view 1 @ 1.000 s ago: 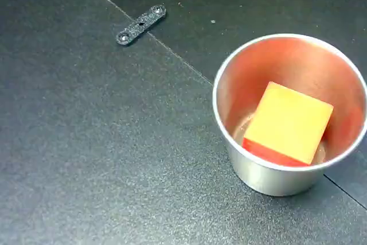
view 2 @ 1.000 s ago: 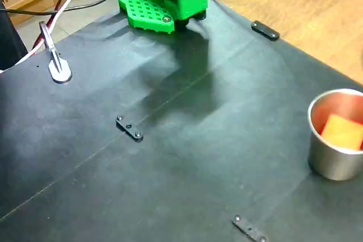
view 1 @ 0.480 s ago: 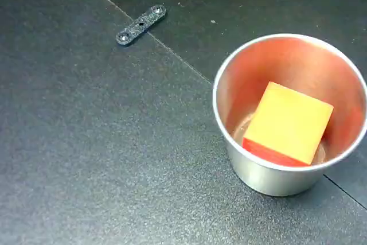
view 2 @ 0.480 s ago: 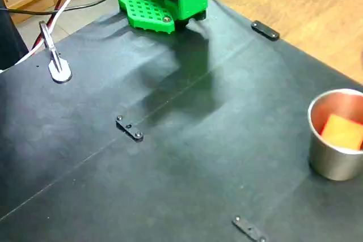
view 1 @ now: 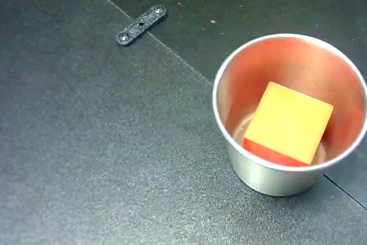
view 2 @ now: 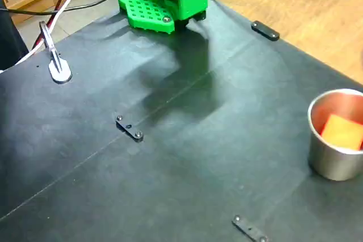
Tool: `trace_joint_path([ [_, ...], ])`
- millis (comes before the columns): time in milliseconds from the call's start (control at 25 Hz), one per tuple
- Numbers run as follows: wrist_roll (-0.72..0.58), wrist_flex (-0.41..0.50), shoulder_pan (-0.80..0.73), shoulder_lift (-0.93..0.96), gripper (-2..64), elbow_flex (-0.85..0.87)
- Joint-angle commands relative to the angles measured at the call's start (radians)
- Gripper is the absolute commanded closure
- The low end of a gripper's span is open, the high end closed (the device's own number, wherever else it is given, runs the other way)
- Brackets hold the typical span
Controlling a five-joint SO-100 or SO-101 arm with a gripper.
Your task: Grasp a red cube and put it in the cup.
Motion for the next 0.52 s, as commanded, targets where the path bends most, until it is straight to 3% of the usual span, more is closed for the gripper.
trace_joint_path([
  [0,0.002,-0.012,-0.006,0.000,22.6,0.003],
  [480,0.002,-0.012,-0.008,-0.008,22.6,0.003],
])
